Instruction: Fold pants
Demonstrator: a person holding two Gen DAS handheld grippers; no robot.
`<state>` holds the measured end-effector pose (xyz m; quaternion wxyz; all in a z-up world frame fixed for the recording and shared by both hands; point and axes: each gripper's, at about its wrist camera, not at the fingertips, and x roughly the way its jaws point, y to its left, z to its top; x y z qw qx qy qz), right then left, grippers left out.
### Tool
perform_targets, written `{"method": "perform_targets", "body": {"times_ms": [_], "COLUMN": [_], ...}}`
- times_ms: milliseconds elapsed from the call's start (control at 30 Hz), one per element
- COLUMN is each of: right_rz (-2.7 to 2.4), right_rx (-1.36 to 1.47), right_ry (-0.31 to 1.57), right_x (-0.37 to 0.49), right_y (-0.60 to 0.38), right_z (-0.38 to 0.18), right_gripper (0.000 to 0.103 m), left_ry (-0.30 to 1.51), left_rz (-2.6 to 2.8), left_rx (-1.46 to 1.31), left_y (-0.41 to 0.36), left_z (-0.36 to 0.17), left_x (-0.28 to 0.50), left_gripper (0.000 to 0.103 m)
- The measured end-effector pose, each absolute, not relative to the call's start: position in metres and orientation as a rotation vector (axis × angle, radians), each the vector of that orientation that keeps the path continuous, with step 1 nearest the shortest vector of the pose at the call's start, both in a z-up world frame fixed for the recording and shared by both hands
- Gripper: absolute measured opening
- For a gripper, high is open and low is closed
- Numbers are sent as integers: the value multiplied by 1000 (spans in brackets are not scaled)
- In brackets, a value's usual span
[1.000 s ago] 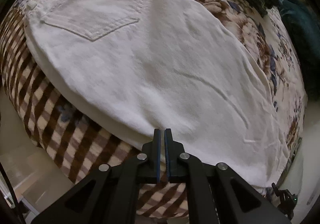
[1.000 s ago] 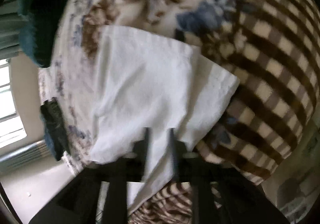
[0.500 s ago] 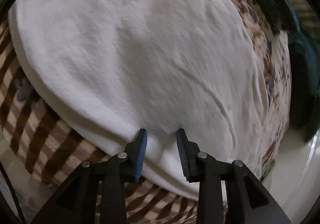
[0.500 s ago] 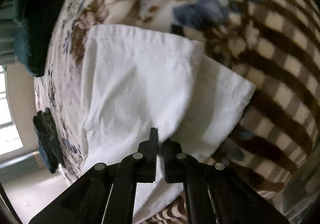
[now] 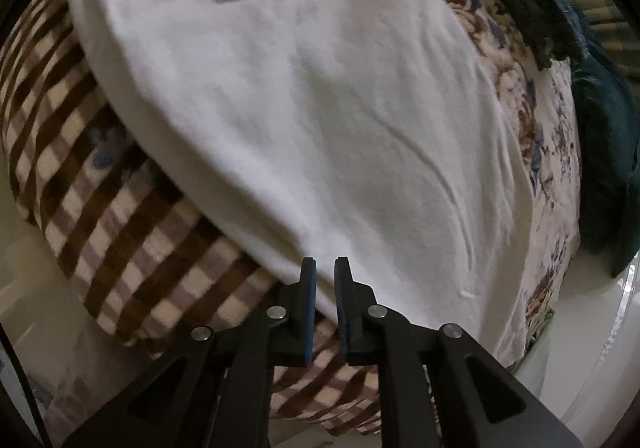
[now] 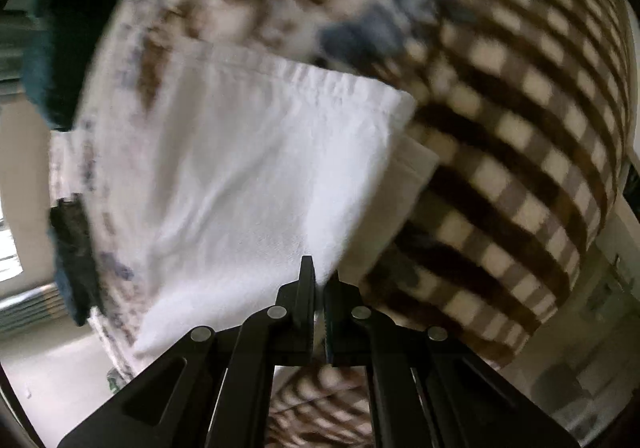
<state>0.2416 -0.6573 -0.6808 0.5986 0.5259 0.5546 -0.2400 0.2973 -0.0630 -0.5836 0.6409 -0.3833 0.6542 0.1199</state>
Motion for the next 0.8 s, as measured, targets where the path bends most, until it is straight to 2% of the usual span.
{"method": "perform_targets", "body": {"times_ms": [100, 133, 167, 233, 300, 333, 367, 433, 633, 800], "right_rz": [-538, -527, -517, -519, -511, -486, -452, -376, -135, -95], "right_rx": [1276, 1291, 1294, 1263, 1220, 1209, 1194, 1167, 1121, 1119], "right_ry": [1329, 1324, 1313, 1295, 1296, 1298, 1310, 1351, 1516, 1542], "right_x": [245, 246, 246, 245, 248, 251, 256, 268, 302, 304], "right_y": [-660, -661, -660, -652, -636, -624, -607, -568, -415, -314], "right_z": [-696, -693, -686, -668, -649, -642, -636, -630, -648, -659], "right_gripper": [13, 22, 39, 55, 55, 55, 55, 55, 55, 55], "left_ry": [1492, 1489, 1487, 1468, 1459, 1454, 1448, 1429, 1381, 1387], "left_rz": [270, 263, 262, 252, 244, 242, 241, 260, 386, 412], "left_rx": [-831, -806, -764, -723, -670, -653, -623, -563, -519, -599], "left_y": [-61, -61, -58, -52, -40, -34, -25, -4, 102, 189], "left_z": [-576, -571, -563, -551, -539, -535, -530, -521, -518, -544], "left_x": [298, 298, 300, 301, 304, 306, 307, 311, 324, 346], "left_gripper": [12, 18, 24, 28, 29, 43, 71, 95, 95, 95]}}
